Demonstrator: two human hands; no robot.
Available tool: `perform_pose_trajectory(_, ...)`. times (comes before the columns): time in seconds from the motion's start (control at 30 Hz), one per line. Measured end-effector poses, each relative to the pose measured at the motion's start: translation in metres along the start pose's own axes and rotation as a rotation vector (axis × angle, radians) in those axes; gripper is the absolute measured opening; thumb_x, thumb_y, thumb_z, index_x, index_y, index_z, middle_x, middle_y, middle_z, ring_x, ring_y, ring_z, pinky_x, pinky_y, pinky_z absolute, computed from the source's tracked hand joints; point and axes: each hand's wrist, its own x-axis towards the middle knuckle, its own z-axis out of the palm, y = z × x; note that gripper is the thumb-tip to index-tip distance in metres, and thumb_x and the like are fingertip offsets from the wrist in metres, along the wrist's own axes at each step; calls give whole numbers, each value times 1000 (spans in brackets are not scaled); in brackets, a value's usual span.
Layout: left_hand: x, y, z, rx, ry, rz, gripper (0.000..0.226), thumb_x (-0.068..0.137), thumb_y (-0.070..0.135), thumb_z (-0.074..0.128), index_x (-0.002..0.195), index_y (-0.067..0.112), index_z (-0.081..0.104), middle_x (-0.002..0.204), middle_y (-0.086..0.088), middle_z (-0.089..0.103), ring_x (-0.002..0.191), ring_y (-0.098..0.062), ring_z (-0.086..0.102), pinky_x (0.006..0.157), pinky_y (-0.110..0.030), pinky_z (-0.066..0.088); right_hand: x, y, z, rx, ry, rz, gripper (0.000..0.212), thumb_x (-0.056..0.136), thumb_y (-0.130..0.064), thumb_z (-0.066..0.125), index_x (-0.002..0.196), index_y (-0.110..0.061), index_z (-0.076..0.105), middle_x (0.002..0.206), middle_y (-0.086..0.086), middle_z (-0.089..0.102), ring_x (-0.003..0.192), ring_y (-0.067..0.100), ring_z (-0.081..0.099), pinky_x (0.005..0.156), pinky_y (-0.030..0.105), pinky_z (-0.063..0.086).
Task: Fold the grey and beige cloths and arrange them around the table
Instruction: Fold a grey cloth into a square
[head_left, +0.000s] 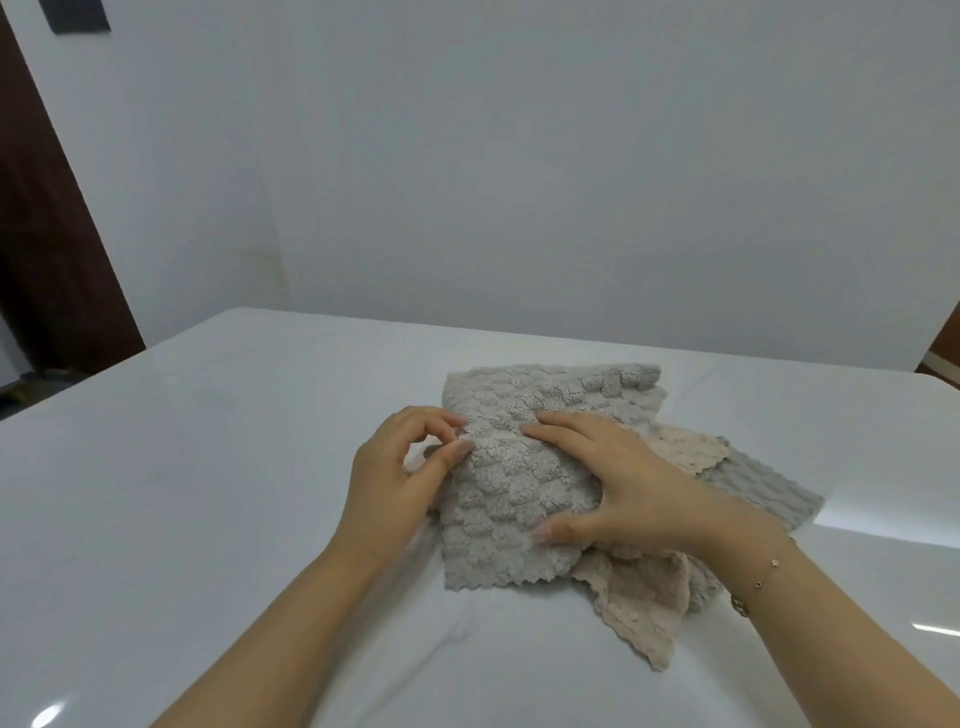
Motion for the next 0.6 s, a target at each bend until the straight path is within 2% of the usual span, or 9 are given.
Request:
perform_pose_trajectory(0.1,2,3,-9,-135,8,-50,13,87,11,64,77,7,57,101,6,71,99,-7,63,81,-15,47,5,-1,6,-35,144,-51,76,78,-62,61,144,-40,30,150,-19,28,136,1,23,114,26,18)
perform_pose_trajectory(0.2,6,2,-17,-171,65,-62,12,91,14,60,80,10,55,85,4,68,85,-14,63,74,-30,49,9,0,7,-16,317,-71,58,80,-58,57,132,-33,51,134,-14,53,124,5,44,107,31,34)
perform_pose_trajectory(0.27,9,2,-24,-189,123,-54,12,93,15,57,82,12,53,77,0,61,73,-14,56,65,-28,45,12,0,5,18,404,-73,44,79,-45,59,119,-27,62,117,-12,63,110,7,54,96,30,41)
perform_pose_trajectory(0.33,14,3,-32,-220,182,-44,11,93,15,55,84,12,52,76,-4,57,69,-12,52,61,-23,43,16,-3,2,132,482,-56,27,78,-22,66,105,-24,68,98,-11,68,92,6,58,81,30,48)
perform_pose_trajectory(0.4,18,3,-38,-246,222,-63,12,93,18,54,83,12,51,74,-3,54,65,-9,48,57,-18,41,21,-8,1,318,525,-12,25,81,-7,67,99,-24,68,90,-12,68,84,3,59,72,25,49)
perform_pose_trajectory(0.5,28,-2,-42,-294,294,-166,15,92,24,56,81,18,49,74,1,52,65,-8,46,59,-21,40,35,-17,-4,549,549,10,15,85,-9,66,92,-21,69,78,-14,67,72,-2,58,64,12,44)
perform_pose_trajectory(0.6,48,-6,-51,-340,328,-290,18,93,24,57,78,19,47,72,3,51,62,-8,46,58,-22,40,61,-28,-18,716,530,56,7,84,-15,70,90,-14,71,77,-1,71,70,12,65,60,25,52)
